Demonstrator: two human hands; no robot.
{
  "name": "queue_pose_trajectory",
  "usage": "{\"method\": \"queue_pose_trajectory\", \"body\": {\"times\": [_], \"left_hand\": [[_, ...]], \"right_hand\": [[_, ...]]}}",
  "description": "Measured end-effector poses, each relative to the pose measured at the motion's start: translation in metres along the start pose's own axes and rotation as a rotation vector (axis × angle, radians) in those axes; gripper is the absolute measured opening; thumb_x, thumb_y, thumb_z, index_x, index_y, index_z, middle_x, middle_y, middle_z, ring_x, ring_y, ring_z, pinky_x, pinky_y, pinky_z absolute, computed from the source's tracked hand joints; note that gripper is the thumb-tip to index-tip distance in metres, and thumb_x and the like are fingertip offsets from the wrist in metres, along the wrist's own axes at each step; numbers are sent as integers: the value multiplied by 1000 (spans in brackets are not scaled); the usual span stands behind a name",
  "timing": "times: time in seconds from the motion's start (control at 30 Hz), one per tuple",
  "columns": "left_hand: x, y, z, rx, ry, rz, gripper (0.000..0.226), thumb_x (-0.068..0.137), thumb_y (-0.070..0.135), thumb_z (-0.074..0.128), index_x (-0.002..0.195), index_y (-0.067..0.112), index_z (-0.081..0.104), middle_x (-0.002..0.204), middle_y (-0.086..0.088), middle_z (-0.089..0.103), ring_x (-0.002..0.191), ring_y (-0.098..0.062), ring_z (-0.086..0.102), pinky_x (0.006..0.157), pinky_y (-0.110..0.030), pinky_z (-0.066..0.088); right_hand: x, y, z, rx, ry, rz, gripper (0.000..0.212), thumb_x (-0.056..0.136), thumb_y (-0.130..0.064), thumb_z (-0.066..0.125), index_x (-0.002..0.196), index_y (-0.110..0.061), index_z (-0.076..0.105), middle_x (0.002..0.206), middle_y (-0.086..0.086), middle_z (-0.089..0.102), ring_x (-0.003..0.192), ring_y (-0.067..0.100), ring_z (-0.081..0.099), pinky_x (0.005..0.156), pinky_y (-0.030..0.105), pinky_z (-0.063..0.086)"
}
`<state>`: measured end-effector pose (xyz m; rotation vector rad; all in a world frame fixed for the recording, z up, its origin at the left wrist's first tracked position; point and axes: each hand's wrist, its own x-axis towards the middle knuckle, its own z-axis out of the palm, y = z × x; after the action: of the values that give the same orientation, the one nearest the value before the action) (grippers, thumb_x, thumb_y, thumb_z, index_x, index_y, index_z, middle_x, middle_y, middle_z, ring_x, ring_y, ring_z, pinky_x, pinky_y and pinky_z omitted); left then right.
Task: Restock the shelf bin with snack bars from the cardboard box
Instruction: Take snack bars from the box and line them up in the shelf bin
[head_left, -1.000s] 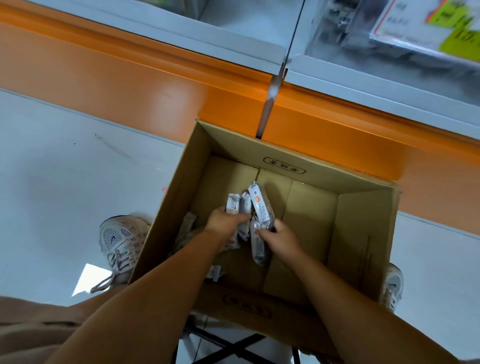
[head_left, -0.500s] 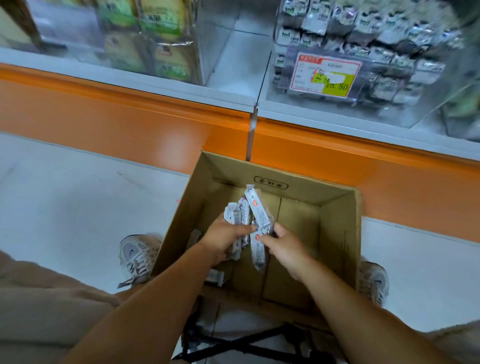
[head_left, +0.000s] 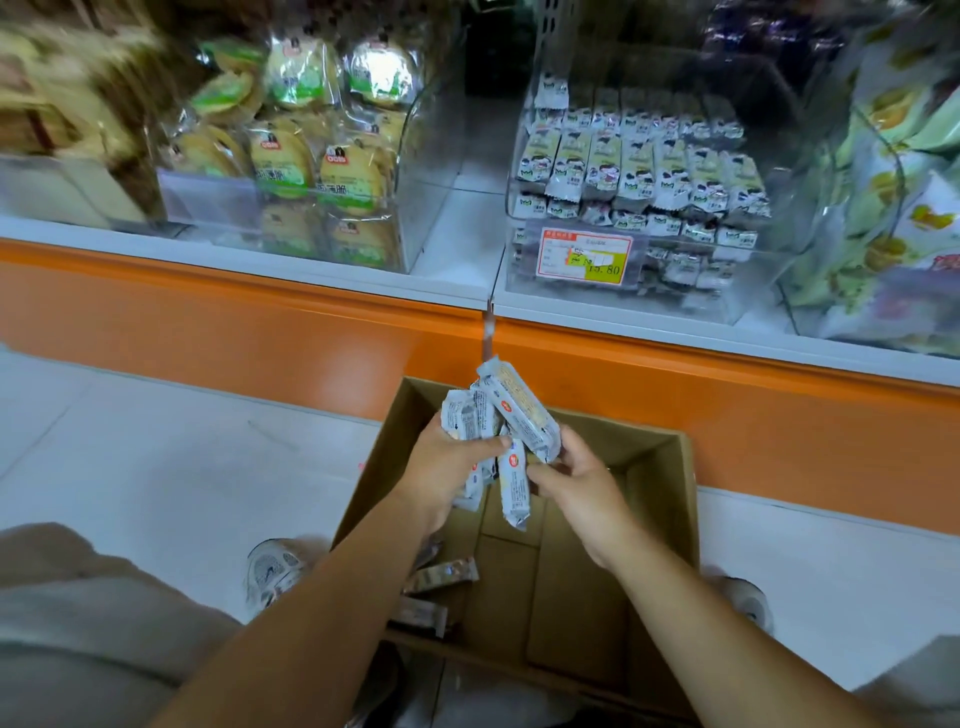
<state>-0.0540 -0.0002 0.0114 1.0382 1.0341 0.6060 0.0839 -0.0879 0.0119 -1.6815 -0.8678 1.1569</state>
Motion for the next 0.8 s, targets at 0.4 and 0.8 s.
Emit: {"method": "queue_pose_trajectory", "body": {"times": [0.4,0.8], "left_hand": [[1,29,-1,106,-57,44,44,79,6,79,119,15,64,110,-2,75,102,-21,71,89,-43,57],[-22,162,2,274,-84,243,29,78,8,80,103,16,68,89,-3,77,82,-18,72,65,-32,54]], "right_hand": [[-3,-23,-7,122,28,-4,30,89,-31,65,117,-39,59,116,-10,67,102,7,66,87,35,57],[-2,-121,-48,227,-89,-103,24,97,-18,51,120,-13,57,108,11,72,103,29,68,94,51,51]]}}
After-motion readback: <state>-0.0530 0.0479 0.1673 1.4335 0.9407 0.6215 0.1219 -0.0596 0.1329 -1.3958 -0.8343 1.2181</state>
